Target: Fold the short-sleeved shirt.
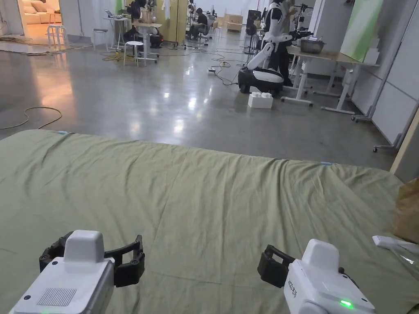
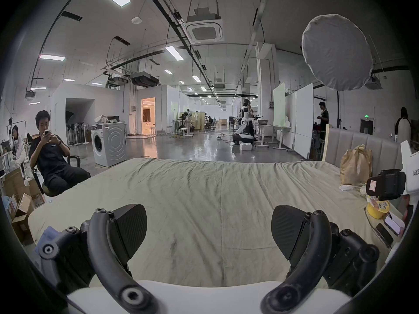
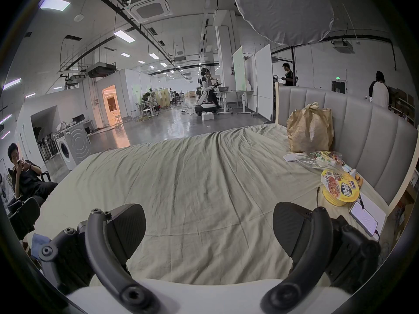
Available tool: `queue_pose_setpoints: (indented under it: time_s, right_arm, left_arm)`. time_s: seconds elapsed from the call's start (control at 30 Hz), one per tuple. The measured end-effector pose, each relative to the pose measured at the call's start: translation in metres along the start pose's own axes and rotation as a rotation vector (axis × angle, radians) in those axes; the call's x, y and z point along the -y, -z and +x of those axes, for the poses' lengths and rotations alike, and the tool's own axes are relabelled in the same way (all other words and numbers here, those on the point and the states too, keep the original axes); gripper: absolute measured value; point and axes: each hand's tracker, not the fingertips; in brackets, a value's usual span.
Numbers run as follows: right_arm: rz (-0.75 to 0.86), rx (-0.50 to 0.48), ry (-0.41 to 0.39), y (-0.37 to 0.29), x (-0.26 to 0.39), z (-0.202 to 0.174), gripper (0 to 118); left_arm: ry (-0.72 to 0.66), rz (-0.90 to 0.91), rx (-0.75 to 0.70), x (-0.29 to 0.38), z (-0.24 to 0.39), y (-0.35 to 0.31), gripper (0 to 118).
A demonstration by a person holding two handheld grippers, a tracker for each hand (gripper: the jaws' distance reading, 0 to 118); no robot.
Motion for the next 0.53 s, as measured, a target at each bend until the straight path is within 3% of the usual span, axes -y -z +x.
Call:
queue_pose_setpoints:
  time_s: [0.17, 0.3, 0.4, 0.53]
  right_arm:
    - [0.012, -0.005, 0.022, 0.000, -0.001, 0.002, 113]
    - [0.076, -0.123, 0.057, -0.001, 0.000, 0.013, 113]
    - [0.127, -0.185, 0.020, -0.001, 0.003, 0.019, 113]
    - [0.159, -0.085, -0.023, -0.001, 0.005, 0.012, 113]
  left_arm:
    - [-0.042, 0.003, -0.007, 0.000, -0.008, 0.003, 110]
    - [-0.049, 0.006, -0.005, -0.003, -0.011, 0.005, 110]
    - [-0.040, 0.017, -0.005, -0.004, -0.012, 0.005, 110]
    - [-0.010, 0.032, -0.008, -0.005, -0.011, 0.005, 110]
